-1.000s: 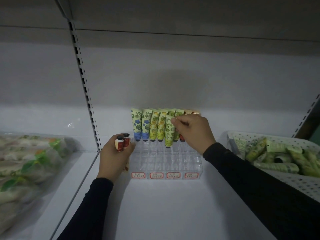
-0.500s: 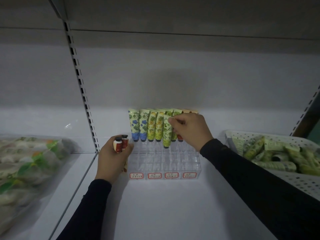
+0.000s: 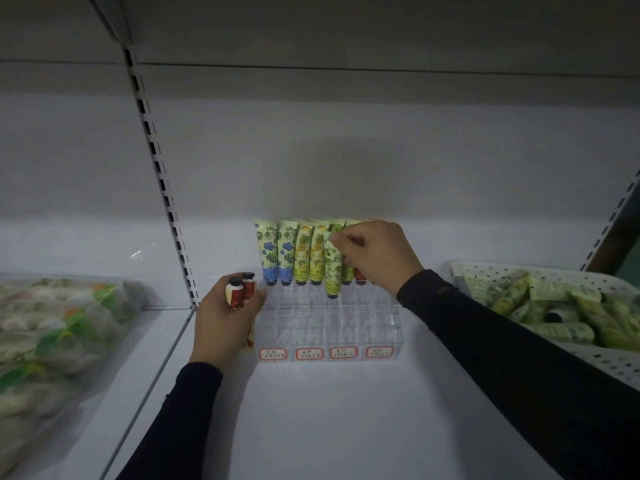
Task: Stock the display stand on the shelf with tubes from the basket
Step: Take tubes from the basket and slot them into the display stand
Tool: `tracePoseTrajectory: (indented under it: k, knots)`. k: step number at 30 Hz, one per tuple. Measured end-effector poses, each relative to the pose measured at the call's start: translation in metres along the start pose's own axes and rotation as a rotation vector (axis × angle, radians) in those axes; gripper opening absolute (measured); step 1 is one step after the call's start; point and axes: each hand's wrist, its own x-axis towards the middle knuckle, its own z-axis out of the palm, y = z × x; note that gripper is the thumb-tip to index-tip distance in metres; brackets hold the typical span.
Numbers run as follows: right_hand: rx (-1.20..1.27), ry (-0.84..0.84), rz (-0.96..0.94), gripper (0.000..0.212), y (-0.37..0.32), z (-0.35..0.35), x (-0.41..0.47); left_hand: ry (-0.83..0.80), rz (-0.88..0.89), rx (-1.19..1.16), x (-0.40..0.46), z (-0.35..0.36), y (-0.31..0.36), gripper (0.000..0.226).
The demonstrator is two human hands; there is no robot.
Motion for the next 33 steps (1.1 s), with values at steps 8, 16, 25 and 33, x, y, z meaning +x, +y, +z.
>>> tracePoseTrajectory:
  k: [8,16,25,33]
  knots:
    - [0.000,-0.007,0.001,0.042,-0.0035,0.0008,-0.0008,0.002,-0.004,0.012,0.0008,0.0001,-0.0022,0.022]
    - [-0.011,0.020,0.045,0.042,0.0029,0.0015,-0.0005,0.006,-0.011,0.023,0.0027,0.0006,-0.0044,0.023]
    - [-0.015,0.008,0.056,0.042,0.0018,0.0020,0.0002,0.005,0.005,0.021,0.0014,0.0002,-0.0021,0.023]
    - [0.069,0.004,0.098,0.041,-0.0010,0.0006,-0.0034,0.010,-0.014,-0.029,-0.0001,-0.0026,0.0014,0.023]
